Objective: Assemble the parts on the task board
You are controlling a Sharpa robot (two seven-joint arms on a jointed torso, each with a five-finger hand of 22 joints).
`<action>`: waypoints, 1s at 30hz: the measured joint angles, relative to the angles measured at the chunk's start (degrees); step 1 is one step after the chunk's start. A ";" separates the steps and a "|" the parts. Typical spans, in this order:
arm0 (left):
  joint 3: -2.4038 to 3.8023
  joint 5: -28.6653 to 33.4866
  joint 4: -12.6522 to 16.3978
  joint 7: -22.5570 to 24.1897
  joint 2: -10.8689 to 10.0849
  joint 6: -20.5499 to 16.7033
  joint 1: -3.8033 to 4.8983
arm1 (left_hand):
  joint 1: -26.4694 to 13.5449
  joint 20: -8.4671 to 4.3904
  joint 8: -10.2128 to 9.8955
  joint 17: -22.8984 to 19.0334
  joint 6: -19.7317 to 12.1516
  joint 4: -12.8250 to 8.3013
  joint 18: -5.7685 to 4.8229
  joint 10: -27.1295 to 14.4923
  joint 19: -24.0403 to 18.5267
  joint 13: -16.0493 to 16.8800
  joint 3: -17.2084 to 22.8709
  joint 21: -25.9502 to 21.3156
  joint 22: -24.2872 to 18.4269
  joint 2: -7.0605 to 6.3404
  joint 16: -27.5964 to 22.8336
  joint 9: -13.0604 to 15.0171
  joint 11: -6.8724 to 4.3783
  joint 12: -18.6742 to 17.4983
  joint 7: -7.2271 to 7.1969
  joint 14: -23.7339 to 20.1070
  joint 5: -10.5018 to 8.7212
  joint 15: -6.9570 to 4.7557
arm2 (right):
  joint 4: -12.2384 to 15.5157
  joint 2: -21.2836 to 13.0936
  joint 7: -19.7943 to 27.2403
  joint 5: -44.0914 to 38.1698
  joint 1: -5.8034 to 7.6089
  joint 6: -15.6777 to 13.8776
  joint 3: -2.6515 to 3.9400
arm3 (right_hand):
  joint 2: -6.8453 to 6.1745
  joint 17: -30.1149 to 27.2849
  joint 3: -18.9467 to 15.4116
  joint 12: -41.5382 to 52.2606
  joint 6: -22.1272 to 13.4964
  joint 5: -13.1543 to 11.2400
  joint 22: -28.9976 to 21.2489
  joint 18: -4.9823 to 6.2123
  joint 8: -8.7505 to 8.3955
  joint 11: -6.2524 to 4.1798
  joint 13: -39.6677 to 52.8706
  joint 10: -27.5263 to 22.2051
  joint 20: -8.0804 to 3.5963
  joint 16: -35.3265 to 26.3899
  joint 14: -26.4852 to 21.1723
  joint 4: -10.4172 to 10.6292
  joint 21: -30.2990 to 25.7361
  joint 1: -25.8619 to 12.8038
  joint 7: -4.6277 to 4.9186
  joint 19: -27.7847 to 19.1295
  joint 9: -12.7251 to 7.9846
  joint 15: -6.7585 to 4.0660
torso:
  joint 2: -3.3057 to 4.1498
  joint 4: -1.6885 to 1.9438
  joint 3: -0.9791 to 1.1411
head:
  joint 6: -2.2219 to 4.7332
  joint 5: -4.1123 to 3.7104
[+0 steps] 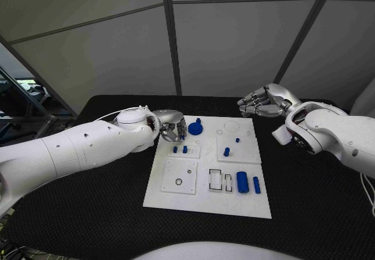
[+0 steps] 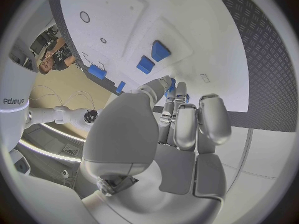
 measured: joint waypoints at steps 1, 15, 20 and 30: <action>-0.04 0.00 0.00 0.00 0.02 0.04 0.00 | 0.00 0.00 0.00 0.00 0.00 0.00 0.01 0.00 0.00 0.00 0.00 0.00 0.00 0.00 0.00 0.00 0.00 0.00 0.00 0.00 0.00 0.00 | 0.01 0.00 0.00 0.00 0.00 0.00 0.00 | 0.00 0.00 0.00 0.00 0.00 0.00 0.00 0.00 0.00 0.00 0.00 0.00 0.00 0.00 0.00 0.00 0.00 0.00 0.00 0.00 0.00 0.00 | 0.00 0.00 0.00 | -0.02 -0.04; -0.18 0.03 0.05 0.16 0.03 0.31 -0.04 | 0.00 0.00 -0.01 0.01 0.41 -0.16 0.00 0.62 0.00 0.06 0.16 0.00 0.00 0.00 0.00 -0.03 -0.20 -0.30 0.00 0.00 0.00 0.00 | 0.02 0.02 -0.01 -0.01 0.00 0.00 0.00 | 0.00 0.00 0.00 0.00 0.00 0.00 0.00 0.00 0.00 0.00 0.00 0.00 0.00 0.00 0.00 0.00 0.00 0.00 0.00 0.00 0.00 0.00 | 0.00 0.05 0.00 | -0.25 0.06; -0.19 0.04 0.06 0.17 0.01 0.35 -0.04 | 0.00 0.00 -0.11 0.01 0.62 -0.16 0.01 1.02 0.00 0.06 0.16 0.00 0.00 0.00 0.00 -0.06 -0.19 -0.30 0.20 0.00 0.00 0.00 | 0.03 0.02 -0.02 -0.02 0.00 0.00 0.00 | 0.00 0.00 0.00 0.00 0.00 0.00 0.00 0.00 0.00 0.00 0.00 0.00 0.00 0.00 0.00 0.00 0.00 0.00 0.00 0.00 0.00 0.00 | -0.01 0.05 -0.02 | -0.27 0.10; -0.26 0.05 -0.05 0.15 0.31 0.45 -0.04 | 0.01 0.00 -0.13 -0.08 0.62 -0.16 0.00 1.03 0.00 0.06 0.16 0.00 0.00 0.00 0.00 -0.10 -0.20 -0.30 0.21 0.00 -0.24 0.00 | 0.05 0.05 -0.03 -0.02 0.00 0.00 0.00 | 0.00 -0.08 0.00 0.00 0.00 0.00 0.00 0.00 0.00 -0.22 0.00 0.22 0.00 0.00 0.00 0.00 0.00 0.00 0.00 0.00 0.00 0.00 | -0.01 -0.02 -0.02 | -0.33 0.04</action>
